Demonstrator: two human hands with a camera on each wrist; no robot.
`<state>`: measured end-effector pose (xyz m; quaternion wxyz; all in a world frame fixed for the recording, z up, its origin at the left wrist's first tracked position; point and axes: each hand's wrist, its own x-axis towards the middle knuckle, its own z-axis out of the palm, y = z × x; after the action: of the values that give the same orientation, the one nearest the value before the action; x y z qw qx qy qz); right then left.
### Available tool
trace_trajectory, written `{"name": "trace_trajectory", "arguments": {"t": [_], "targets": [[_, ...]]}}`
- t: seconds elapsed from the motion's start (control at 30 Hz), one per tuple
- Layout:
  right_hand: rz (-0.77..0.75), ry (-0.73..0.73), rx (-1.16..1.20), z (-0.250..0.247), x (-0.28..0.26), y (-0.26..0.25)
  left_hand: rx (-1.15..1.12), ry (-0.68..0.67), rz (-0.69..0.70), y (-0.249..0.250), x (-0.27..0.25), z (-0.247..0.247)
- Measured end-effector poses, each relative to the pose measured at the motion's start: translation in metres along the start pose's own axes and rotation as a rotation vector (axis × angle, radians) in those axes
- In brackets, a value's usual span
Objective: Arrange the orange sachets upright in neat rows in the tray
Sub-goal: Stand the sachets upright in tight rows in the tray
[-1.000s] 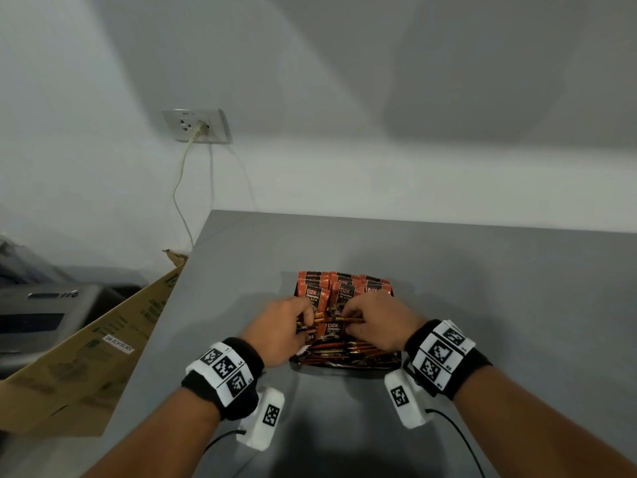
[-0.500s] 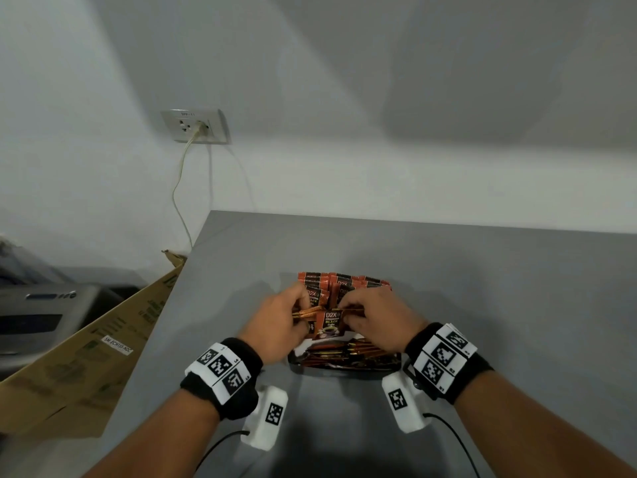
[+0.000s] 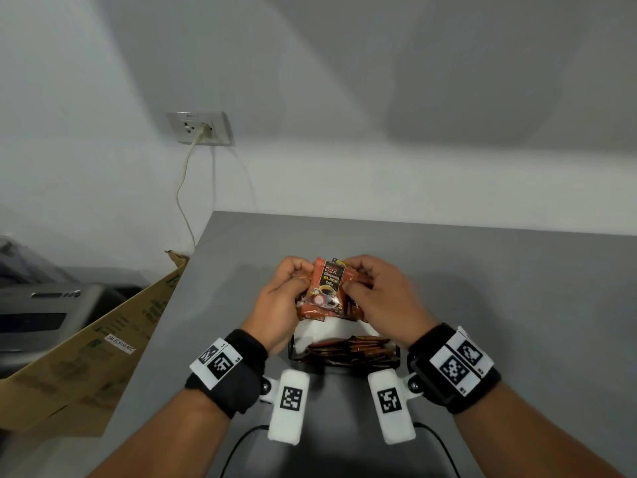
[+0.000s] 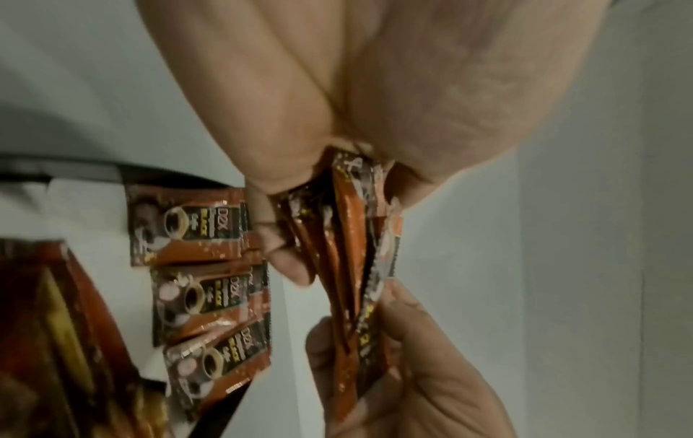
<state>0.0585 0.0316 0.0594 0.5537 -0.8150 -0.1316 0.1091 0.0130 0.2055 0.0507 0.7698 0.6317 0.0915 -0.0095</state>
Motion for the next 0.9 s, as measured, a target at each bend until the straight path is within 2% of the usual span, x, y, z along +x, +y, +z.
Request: {"name": "trace_trajectory", "arguments": {"t": [0.07, 0.17, 0.27, 0.43, 0.53, 0.63, 0.73, 0.8, 0.9], "targets": [[0.005, 0.043, 0.034, 0.003, -0.005, -0.002, -0.104, -0.036, -0.051, 0.002, -0.005, 0.008], [0.062, 0.012, 0.142, 0.001, -0.014, -0.006, 0.022, -0.027, -0.068, 0.0, -0.006, 0.015], [0.106, -0.002, 0.185, -0.009, -0.019, -0.007, -0.028, 0.019, -0.077, 0.001, -0.005, 0.015], [0.165, 0.164, 0.417, -0.03, -0.023, -0.006, -0.14, 0.116, -0.09, 0.003, -0.006, 0.013], [0.165, 0.214, 0.542, -0.022, -0.024, -0.014, -0.168, 0.129, -0.1, 0.004, -0.009, 0.027], [0.161, 0.283, 0.442, -0.001, -0.023, -0.017, -0.268, 0.118, -0.104, 0.005, -0.013, 0.044], [0.079, 0.398, 0.147, 0.005, -0.021, -0.014, -0.368, 0.09, -0.113, 0.005, -0.017, 0.053], [0.045, 0.395, 0.014, 0.006, -0.022, -0.013, -0.331, 0.067, -0.121, 0.005, -0.019, 0.057], [0.069, 0.302, -0.062, 0.006, -0.027, -0.015, -0.225, 0.082, -0.114, 0.004, -0.019, 0.058]]}}
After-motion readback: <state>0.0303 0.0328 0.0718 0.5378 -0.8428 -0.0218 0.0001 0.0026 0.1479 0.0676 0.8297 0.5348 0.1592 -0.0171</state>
